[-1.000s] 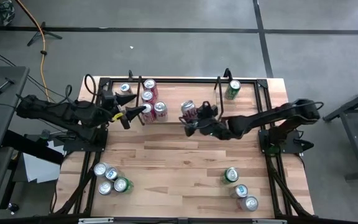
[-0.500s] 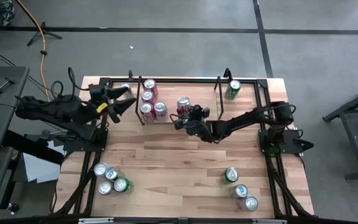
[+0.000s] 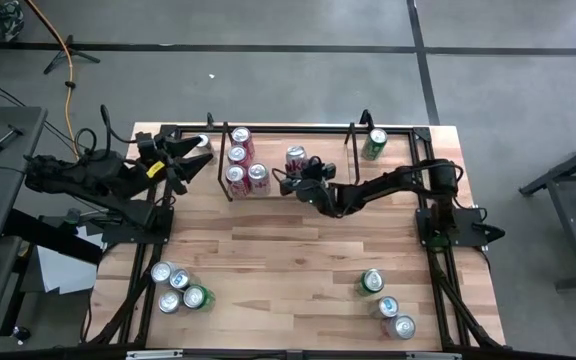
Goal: Place canned beverage on shelf
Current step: Put the top silver soda can on the shelf aligned with the other silver soda can
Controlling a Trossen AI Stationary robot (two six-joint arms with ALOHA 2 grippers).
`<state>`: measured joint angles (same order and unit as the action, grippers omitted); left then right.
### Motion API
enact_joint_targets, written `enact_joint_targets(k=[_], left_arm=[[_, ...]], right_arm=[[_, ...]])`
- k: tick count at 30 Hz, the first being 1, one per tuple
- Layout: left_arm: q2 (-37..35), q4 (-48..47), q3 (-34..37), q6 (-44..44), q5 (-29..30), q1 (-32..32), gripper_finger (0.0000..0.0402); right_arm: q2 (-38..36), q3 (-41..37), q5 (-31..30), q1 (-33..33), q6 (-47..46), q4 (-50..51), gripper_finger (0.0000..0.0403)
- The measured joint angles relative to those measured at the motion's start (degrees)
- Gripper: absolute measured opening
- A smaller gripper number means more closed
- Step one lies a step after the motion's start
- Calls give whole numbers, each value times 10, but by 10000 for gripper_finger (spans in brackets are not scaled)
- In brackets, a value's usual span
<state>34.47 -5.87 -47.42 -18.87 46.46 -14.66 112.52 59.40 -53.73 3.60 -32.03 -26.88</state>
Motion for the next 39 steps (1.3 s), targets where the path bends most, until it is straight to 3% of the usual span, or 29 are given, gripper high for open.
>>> enact_joint_targets(k=[10, 16, 21, 28, 35, 39], left_arm=[[0, -1, 0, 0, 0, 0, 291], [4, -1, 0, -4, 0, 0, 291], [12, -1, 0, -5, 0, 0, 291], [25, 0, 0, -13, -1, 0, 291], [28, 0, 0, -19, 0, 0, 291], [28, 0, 0, -19, 0, 0, 291]], right_arm=[[9, 2, 58, 16, 65, -23, 285], [8, 0, 77, 6, 95, -3, 339], [2, 1, 120, 4, 85, 3, 348], [3, 0, 135, 5, 51, 52, 351], [3, 0, 199, 5, 50, 99, 350], [-5, 0, 219, 5, 30, 147, 309]])
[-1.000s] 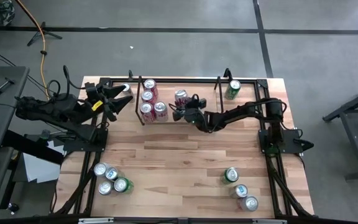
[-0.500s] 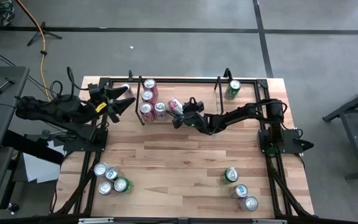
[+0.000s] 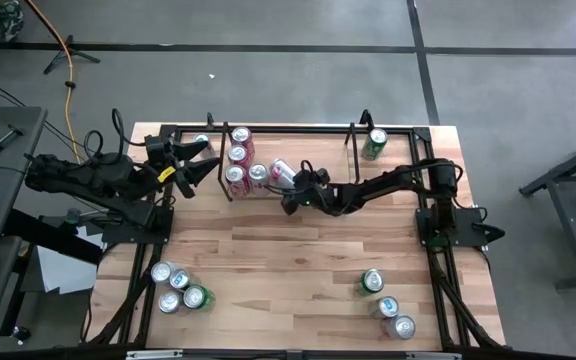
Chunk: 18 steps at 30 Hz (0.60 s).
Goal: Place canned beverage on shelf
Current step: Put the top silver soda can on the shelf aligned with the other silver soda can
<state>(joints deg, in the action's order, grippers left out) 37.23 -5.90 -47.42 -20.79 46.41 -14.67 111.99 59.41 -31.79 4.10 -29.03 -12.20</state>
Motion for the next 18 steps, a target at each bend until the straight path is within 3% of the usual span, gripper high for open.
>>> enact_joint_targets(k=[2, 11, 18], left_arm=[[0, 1, 0, 1, 0, 0, 291], [0, 4, 0, 34, 2, 0, 291], [18, 3, 0, 111, -7, 0, 291]], right_arm=[[-16, 1, 4, 0, -4, 40, 278], [-138, 1, -1, 1, 86, 168, 280], [-285, 1, 11, -1, 131, 251, 280]])
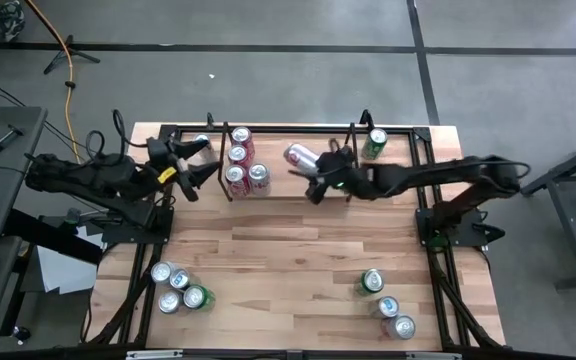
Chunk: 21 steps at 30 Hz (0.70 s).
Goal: Place canned beverage on shelf
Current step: Put the top silver soda can on the shelf aligned with the other silver soda can
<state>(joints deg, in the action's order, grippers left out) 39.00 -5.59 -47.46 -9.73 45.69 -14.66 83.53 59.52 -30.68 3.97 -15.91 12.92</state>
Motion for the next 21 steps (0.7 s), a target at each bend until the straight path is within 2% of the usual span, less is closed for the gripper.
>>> enact_joint_targets(k=[6, 13, 21], left_arm=[[65, 3, 0, 29, -42, 0, 291], [152, 116, 0, 25, -112, 24, 295], [204, 251, 0, -19, -218, 64, 315]], right_arm=[[-94, 0, 87, -9, 5, -39, 280], [-110, 0, 188, -50, 17, -171, 280], [-108, 0, 192, -82, 35, -230, 280]])
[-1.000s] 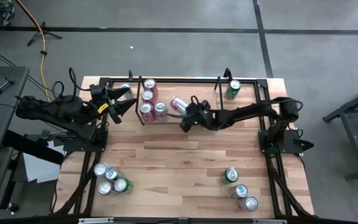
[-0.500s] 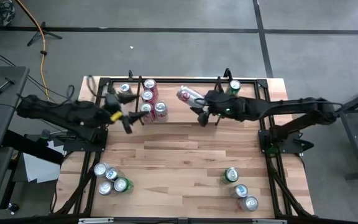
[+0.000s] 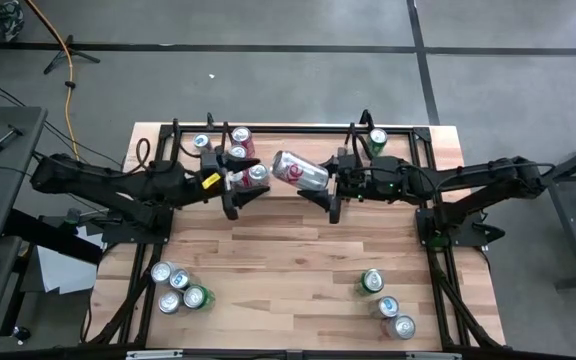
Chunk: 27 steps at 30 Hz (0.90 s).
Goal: Place canned beverage on shelf
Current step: Put the top silver soda can on the shelf aligned with the other silver soda can
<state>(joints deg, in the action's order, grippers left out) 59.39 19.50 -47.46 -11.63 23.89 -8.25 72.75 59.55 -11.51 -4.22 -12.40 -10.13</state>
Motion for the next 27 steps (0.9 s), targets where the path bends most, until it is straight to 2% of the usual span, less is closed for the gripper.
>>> enact_joint_targets(k=[7, 12, 16, 23, 27], left_arm=[[47, 80, 0, -11, -57, 20, 318], [79, 90, -23, -15, -70, 29, 318], [108, 92, -55, -10, -118, 39, 317], [131, 86, -75, 34, -122, 39, 314], [126, 86, -75, 34, -113, 43, 287]], right_arm=[[16, 0, 24, 0, -6, -33, 280], [34, 0, 57, -1, -6, -54, 280], [46, 0, 58, -1, -6, -63, 280], [48, 0, 60, -1, -5, -70, 280], [48, 0, 60, -1, -4, -68, 280]])
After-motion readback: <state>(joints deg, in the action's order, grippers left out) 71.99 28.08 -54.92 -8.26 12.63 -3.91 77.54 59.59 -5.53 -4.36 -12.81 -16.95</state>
